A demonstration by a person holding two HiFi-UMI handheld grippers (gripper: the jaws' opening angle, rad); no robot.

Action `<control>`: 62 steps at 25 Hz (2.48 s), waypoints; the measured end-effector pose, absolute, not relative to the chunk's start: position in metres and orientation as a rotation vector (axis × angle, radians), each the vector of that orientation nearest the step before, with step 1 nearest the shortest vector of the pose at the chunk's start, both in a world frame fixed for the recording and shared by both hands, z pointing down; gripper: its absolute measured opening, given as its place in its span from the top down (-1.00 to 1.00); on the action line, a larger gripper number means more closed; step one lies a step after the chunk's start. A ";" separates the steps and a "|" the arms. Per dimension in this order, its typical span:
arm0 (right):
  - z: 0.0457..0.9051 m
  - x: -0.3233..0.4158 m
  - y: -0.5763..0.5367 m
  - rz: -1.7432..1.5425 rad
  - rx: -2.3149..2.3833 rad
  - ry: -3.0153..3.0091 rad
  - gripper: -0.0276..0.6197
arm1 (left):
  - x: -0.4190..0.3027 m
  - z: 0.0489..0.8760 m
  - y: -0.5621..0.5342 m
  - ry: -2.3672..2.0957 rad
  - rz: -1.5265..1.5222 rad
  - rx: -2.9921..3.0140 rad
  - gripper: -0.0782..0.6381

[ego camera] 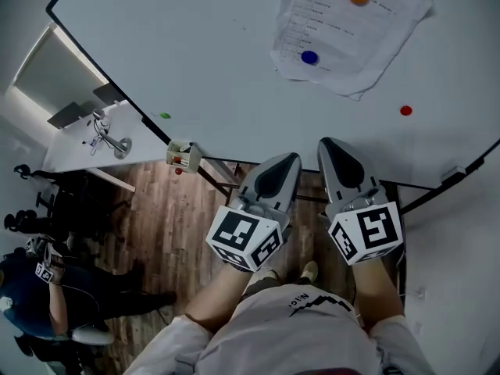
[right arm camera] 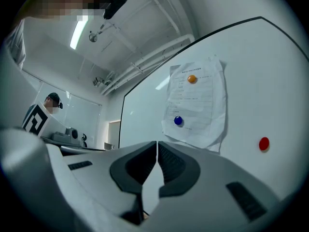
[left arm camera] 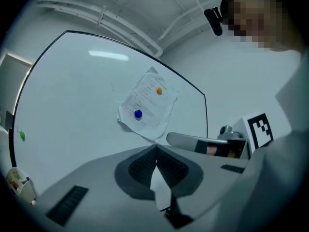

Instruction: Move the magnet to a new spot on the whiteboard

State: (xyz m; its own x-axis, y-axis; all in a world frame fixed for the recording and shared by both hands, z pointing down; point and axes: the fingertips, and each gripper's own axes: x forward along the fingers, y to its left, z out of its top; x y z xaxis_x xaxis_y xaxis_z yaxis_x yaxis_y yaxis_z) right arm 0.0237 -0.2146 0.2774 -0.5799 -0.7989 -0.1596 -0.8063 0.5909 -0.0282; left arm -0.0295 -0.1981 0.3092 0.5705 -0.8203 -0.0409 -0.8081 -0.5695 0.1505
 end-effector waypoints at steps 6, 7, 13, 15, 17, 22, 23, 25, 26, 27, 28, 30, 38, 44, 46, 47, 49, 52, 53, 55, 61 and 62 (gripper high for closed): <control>0.259 0.023 -0.244 0.203 -1.417 2.652 0.87 | -0.031 0.297 -0.222 -1.400 -0.191 2.700 0.75; 0.256 0.022 -0.249 0.225 -1.433 2.648 0.87 | -0.033 0.295 -0.227 -1.396 -0.200 2.707 0.75; 0.250 0.016 -0.273 0.300 -1.550 2.622 0.87 | -0.037 0.278 -0.249 -1.338 -0.225 2.758 0.75; 0.246 0.014 -0.282 0.333 -1.601 2.606 0.87 | -0.040 0.270 -0.255 -1.324 -0.237 2.783 0.75; 0.242 0.011 -0.290 0.375 -1.643 2.599 0.86 | -0.044 0.264 -0.261 -1.319 -0.251 2.797 0.75; 0.237 0.006 -0.308 0.440 -1.733 2.584 0.76 | -0.054 0.260 -0.277 -1.306 -0.269 2.815 0.75; 0.235 0.006 -0.311 0.461 -1.754 2.577 0.74 | -0.056 0.259 -0.280 -1.301 -0.272 2.818 0.75; 0.231 0.004 -0.317 0.512 -1.796 2.563 0.71 | -0.059 0.259 -0.286 -1.291 -0.277 2.823 0.75; 0.228 0.003 -0.320 0.537 -1.817 2.557 0.68 | -0.060 0.259 -0.289 -1.285 -0.279 2.825 0.75; 0.226 0.003 -0.322 0.562 -1.839 2.550 0.66 | -0.061 0.258 -0.291 -1.276 -0.282 2.828 0.75; 0.224 0.002 -0.324 0.589 -1.862 2.545 0.64 | -0.062 0.258 -0.293 -1.266 -0.286 2.830 0.75; 0.221 0.001 -0.330 0.644 -1.906 2.538 0.61 | -0.064 0.258 -0.297 -1.246 -0.295 2.832 0.75; 0.219 -0.006 -0.343 0.749 -2.018 2.504 0.51 | -0.072 0.266 -0.306 -1.208 -0.295 2.825 0.75; 0.217 -0.006 -0.350 0.817 -2.101 2.470 0.51 | -0.079 0.270 -0.309 -1.199 -0.296 2.817 0.75; 0.217 -0.006 -0.352 0.833 -2.128 2.466 0.51 | -0.080 0.271 -0.310 -1.196 -0.298 2.816 0.75; 0.217 -0.006 -0.352 0.839 -2.140 2.462 0.51 | -0.081 0.271 -0.310 -1.195 -0.299 2.815 0.75; 0.217 -0.005 -0.352 0.851 -2.161 2.448 0.51 | -0.082 0.271 -0.309 -1.194 -0.299 2.814 0.75; 0.217 -0.005 -0.352 0.865 -2.178 2.442 0.51 | -0.083 0.273 -0.310 -1.194 -0.298 2.809 0.75; 0.217 -0.005 -0.352 0.862 -2.176 2.447 0.51 | -0.083 0.273 -0.310 -1.195 -0.297 2.807 0.75; 0.217 -0.005 -0.352 0.849 -2.164 2.454 0.52 | -0.084 0.274 -0.310 -1.197 -0.295 2.804 0.75; 0.218 -0.002 -0.351 0.788 -2.127 2.456 0.52 | -0.084 0.277 -0.307 -1.208 -0.286 2.798 0.75; 0.217 -0.001 -0.350 0.780 -2.120 2.457 0.52 | -0.084 0.277 -0.307 -1.211 -0.286 2.796 0.75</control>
State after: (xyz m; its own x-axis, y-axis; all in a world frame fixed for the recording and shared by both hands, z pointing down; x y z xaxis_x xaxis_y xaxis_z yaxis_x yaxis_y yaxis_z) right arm -0.0006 -0.3501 0.2175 -0.1816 -0.9717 -0.1508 -0.8809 0.0925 0.4642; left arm -0.0842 -0.3066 0.2768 0.6700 -0.7294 -0.1383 -0.7143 -0.6841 0.1475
